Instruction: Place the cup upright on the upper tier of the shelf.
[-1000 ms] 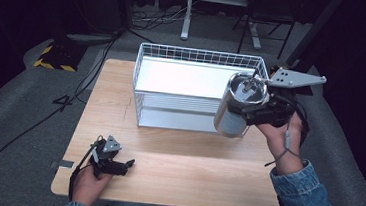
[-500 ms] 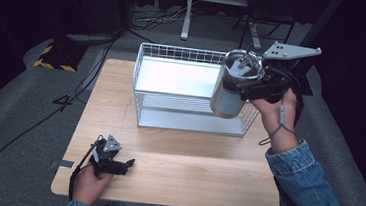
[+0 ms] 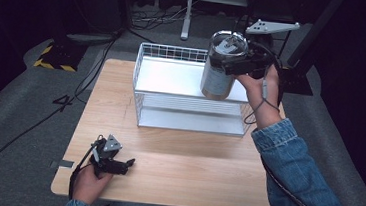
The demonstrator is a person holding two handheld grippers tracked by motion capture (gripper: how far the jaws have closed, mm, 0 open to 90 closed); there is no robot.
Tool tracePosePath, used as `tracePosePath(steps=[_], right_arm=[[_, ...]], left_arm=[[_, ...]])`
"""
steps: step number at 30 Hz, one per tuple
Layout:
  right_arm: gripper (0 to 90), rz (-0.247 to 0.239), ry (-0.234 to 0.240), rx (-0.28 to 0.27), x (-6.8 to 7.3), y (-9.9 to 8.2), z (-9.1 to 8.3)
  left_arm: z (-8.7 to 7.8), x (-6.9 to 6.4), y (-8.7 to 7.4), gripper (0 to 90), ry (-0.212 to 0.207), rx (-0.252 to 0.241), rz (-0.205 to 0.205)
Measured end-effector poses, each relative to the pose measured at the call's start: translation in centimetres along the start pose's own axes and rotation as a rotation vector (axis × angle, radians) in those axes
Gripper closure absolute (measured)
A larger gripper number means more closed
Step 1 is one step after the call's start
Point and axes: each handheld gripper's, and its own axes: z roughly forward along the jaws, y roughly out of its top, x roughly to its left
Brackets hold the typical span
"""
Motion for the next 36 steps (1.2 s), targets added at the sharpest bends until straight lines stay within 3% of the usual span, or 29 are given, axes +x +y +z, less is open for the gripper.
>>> tracePosePath(steps=[12, 23, 36], right_arm=[[3.6, 0.021, -0.031, 0.007, -1.8, 0.4, 3.0], [3.6, 0.028, -0.042, 0.029, -1.9, 0.1, 5.2], [3.5, 0.061, -0.052, 0.036, -2.9, -1.0, 6.1]], left_arm=[[0.0, 0.0, 0.0, 14.2, -0.001, 0.002, 0.001], [0.0, 0.0, 0.0, 14.2, -0.001, 0.001, 0.000], [0.0, 0.0, 0.0, 14.2, -0.001, 0.001, 0.001]])
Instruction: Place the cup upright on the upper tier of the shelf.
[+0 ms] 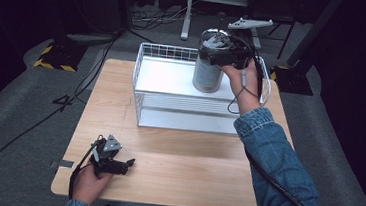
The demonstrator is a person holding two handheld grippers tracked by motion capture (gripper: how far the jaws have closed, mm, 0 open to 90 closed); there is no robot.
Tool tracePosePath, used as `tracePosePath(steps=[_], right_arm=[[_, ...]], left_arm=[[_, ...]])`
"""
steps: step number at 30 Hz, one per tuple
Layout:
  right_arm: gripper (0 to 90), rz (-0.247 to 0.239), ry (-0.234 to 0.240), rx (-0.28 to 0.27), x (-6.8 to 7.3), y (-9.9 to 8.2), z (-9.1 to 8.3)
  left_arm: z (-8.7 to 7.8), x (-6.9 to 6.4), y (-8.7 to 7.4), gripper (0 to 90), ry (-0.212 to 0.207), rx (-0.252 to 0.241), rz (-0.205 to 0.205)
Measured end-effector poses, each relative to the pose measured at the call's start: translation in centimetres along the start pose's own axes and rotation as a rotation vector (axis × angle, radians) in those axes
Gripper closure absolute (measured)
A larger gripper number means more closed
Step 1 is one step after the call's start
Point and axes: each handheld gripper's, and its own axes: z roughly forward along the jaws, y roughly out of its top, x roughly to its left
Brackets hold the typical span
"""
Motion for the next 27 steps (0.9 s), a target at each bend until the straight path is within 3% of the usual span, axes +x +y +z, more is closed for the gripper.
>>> tracePosePath(steps=[16, 20, 27], right_arm=[[3.2, 0.000, 0.005, -0.026, -0.30, -0.45, -0.06], [0.0, -0.017, -0.015, -0.046, -0.23, -0.59, 0.15], [0.0, 0.001, -0.019, -0.047, -0.17, -0.67, 0.15]], left_arm=[[0.00, 0.00, 0.00, 14.2, 0.000, 0.000, 0.000], [0.00, -0.01, 0.00, 14.2, 0.000, 0.000, 0.000], [0.00, 0.00, 0.00, 14.2, 0.000, 0.000, 0.000]])
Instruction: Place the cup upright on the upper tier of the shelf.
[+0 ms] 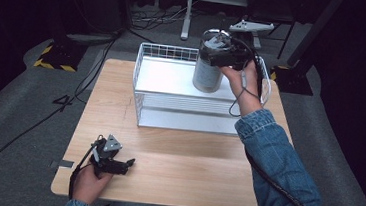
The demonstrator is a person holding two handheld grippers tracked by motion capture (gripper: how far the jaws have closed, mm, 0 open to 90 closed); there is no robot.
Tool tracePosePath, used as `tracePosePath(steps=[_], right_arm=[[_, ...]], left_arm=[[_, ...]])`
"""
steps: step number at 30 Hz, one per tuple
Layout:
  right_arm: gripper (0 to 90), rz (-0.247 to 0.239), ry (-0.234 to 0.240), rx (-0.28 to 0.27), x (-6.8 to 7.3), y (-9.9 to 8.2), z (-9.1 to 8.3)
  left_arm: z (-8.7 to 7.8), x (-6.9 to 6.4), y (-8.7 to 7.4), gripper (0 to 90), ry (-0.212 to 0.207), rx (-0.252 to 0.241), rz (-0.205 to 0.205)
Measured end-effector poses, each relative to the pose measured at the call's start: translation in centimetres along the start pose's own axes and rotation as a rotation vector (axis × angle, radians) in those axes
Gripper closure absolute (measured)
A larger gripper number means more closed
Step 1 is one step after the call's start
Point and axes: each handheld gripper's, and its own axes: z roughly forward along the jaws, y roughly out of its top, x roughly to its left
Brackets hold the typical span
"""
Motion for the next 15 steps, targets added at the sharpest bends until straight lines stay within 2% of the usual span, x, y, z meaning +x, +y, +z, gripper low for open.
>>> tracePosePath(steps=[8, 15], right_arm=[[0.0, 0.016, -0.007, -0.009, 0.1, -0.4, -0.7], [0.0, 0.011, -0.001, -0.019, 0.2, -0.7, -2.0]], left_arm=[[0.0, 0.0, 0.0, 14.2, 0.000, 0.000, 0.000], [0.0, 0.0, 0.0, 14.2, -0.003, -0.002, -0.006]])
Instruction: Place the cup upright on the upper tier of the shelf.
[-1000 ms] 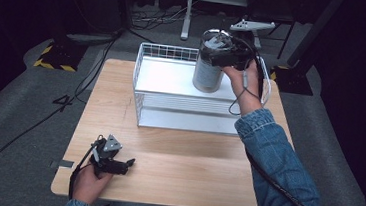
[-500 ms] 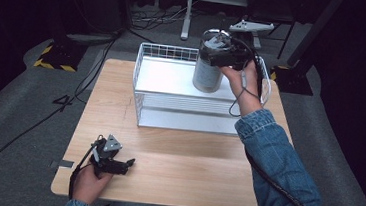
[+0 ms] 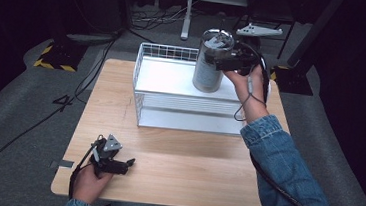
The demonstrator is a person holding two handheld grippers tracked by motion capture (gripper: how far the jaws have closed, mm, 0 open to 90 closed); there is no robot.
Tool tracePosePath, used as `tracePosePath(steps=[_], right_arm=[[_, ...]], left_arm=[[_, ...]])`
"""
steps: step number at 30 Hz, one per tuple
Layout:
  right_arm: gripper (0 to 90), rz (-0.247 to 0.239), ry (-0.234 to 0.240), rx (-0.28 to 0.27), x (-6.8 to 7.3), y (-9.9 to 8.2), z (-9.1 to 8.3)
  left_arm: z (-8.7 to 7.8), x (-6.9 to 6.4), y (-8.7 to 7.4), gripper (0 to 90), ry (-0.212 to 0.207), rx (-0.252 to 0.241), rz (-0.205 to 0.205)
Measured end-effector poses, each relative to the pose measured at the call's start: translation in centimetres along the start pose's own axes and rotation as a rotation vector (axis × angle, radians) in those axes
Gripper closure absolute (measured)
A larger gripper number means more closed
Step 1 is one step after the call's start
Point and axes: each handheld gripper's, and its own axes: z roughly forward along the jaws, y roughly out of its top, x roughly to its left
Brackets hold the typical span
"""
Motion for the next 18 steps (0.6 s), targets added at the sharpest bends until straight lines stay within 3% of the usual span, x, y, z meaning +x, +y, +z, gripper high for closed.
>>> tracePosePath(steps=[5, 18], right_arm=[[0.0, 0.012, 0.005, -0.023, 0.1, -0.5, -1.4], [0.0, -0.029, 0.036, -0.045, 0.9, -1.0, -5.3]], left_arm=[[0.0, 0.1, 0.0, 14.2, 0.001, 0.003, 0.009], [0.0, 0.0, 0.0, 14.2, 0.001, 0.004, 0.007]])
